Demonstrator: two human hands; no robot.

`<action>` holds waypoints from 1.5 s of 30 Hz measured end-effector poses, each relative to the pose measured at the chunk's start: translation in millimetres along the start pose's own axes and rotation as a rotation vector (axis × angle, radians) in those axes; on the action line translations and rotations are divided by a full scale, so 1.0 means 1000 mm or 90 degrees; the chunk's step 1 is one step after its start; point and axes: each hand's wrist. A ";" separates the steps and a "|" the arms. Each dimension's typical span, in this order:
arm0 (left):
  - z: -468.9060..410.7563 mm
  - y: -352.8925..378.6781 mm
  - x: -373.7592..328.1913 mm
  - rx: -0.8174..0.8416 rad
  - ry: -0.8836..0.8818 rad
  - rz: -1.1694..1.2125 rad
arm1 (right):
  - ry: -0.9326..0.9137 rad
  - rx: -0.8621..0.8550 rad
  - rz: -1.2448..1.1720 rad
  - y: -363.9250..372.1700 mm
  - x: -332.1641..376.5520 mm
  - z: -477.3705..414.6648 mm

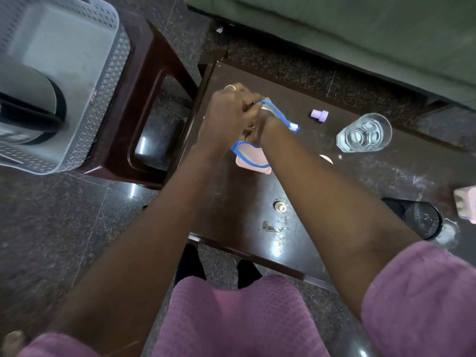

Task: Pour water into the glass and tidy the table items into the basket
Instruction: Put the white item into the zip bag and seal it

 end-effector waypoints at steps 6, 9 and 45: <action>-0.002 0.000 -0.001 -0.011 -0.005 -0.003 | -0.013 -0.014 0.010 0.005 -0.004 0.002; -0.003 0.001 -0.002 -0.011 -0.006 -0.019 | -0.046 -0.010 0.058 0.008 -0.003 0.003; -0.042 -0.006 0.002 -0.108 0.021 -0.034 | -0.311 -0.323 0.948 -0.143 0.092 -0.092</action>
Point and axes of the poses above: each hand's wrist, its own z-axis away from the middle knuckle, its own y-axis out of the palm, x = y × z, and after that the axes turned 1 degree about z, right-handed
